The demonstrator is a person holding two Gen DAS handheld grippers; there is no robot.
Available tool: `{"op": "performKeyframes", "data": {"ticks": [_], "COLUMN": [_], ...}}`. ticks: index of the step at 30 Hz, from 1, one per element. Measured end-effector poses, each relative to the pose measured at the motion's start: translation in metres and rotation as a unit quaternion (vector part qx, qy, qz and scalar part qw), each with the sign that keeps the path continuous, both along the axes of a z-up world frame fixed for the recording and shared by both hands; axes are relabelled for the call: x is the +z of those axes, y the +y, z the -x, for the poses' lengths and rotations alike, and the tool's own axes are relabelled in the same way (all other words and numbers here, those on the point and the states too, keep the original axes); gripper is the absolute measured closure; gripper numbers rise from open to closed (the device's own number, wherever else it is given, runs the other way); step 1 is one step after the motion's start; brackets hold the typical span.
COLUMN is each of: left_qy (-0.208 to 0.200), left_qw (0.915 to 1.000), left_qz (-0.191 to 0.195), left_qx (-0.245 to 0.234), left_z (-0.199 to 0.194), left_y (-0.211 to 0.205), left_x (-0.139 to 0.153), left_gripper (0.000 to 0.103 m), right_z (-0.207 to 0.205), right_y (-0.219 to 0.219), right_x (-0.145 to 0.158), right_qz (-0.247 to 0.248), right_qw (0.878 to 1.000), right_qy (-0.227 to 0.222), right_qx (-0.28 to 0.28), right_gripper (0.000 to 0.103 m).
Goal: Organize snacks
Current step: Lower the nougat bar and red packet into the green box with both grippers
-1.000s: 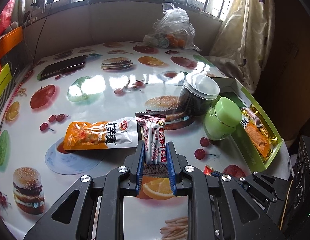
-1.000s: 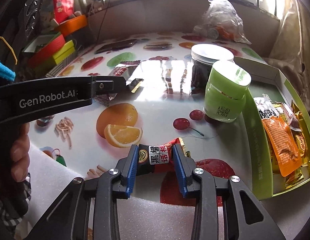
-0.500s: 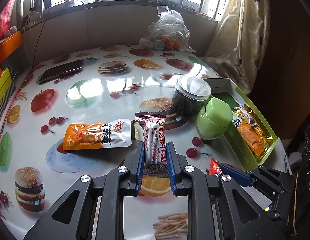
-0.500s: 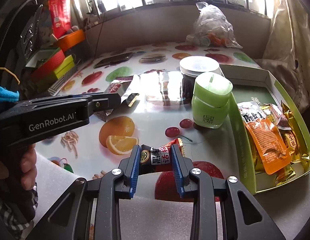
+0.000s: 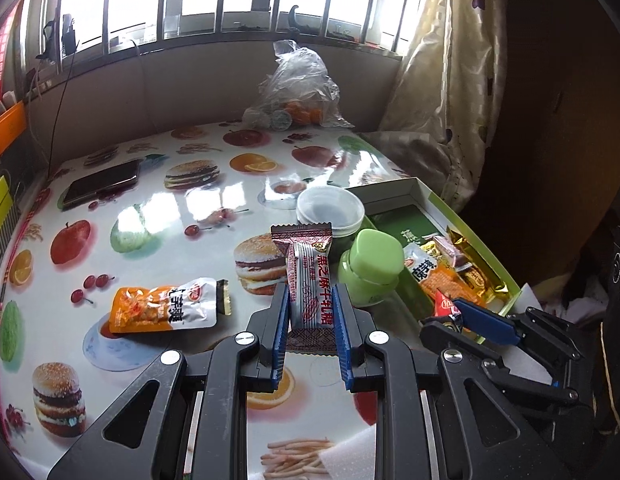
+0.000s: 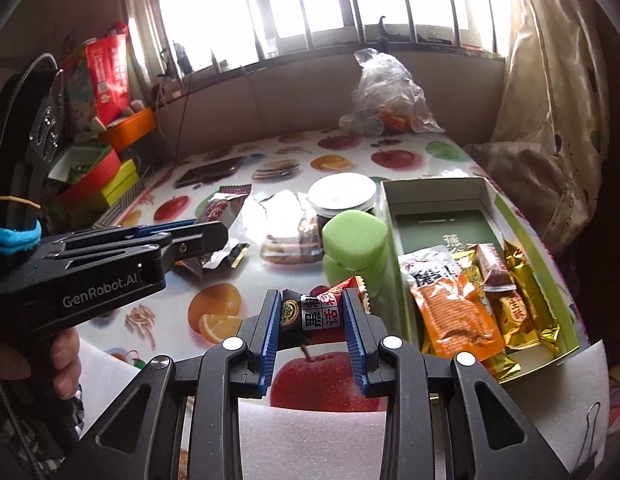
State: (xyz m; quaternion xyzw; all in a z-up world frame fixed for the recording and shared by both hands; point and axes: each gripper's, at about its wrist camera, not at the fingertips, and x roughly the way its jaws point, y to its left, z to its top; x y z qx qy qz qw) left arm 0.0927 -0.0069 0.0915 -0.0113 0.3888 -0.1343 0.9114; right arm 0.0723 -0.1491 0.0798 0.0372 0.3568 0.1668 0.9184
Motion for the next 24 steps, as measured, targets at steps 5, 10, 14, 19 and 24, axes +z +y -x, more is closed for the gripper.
{"op": "performKeyframes", "data": {"ticks": [5, 10, 14, 19, 24], "left_qy": [-0.003, -0.003, -0.001, 0.002, 0.012], "left_qw": [0.9998, 0.9994, 0.9989, 0.9981, 0.997], "left_qz": [0.004, 0.008, 0.009, 0.015, 0.015], "left_qx": [-0.017, -0.033, -0.046, -0.061, -0.075], "left_z": [-0.004, -0.008, -0.012, -0.016, -0.02], "left_y": [-0.016, -0.034, -0.047, -0.065, -0.086], "left_x": [0.005, 0.007, 0.008, 0.008, 0.002], "left_gripper": [0.081, 0.081, 0.081, 0.081, 0.081], "right_z": [-0.003, -0.006, -0.009, -0.015, -0.021], "right_y": [-0.021, -0.038, -0.05, -0.066, -0.083], "right_x": [0.005, 0.007, 0.008, 0.008, 0.006], "right_qz": [-0.001, -0.001, -0.002, 0.0, 0.015], "right_qw": [1.0, 0.999, 0.998, 0.997, 0.995], "right_qy": [-0.006, -0.007, -0.007, -0.006, -0.008], "right_qx": [-0.024, -0.045, -0.057, -0.075, -0.095], "right_gripper": [0.074, 0.074, 0.074, 0.074, 0.074]}}
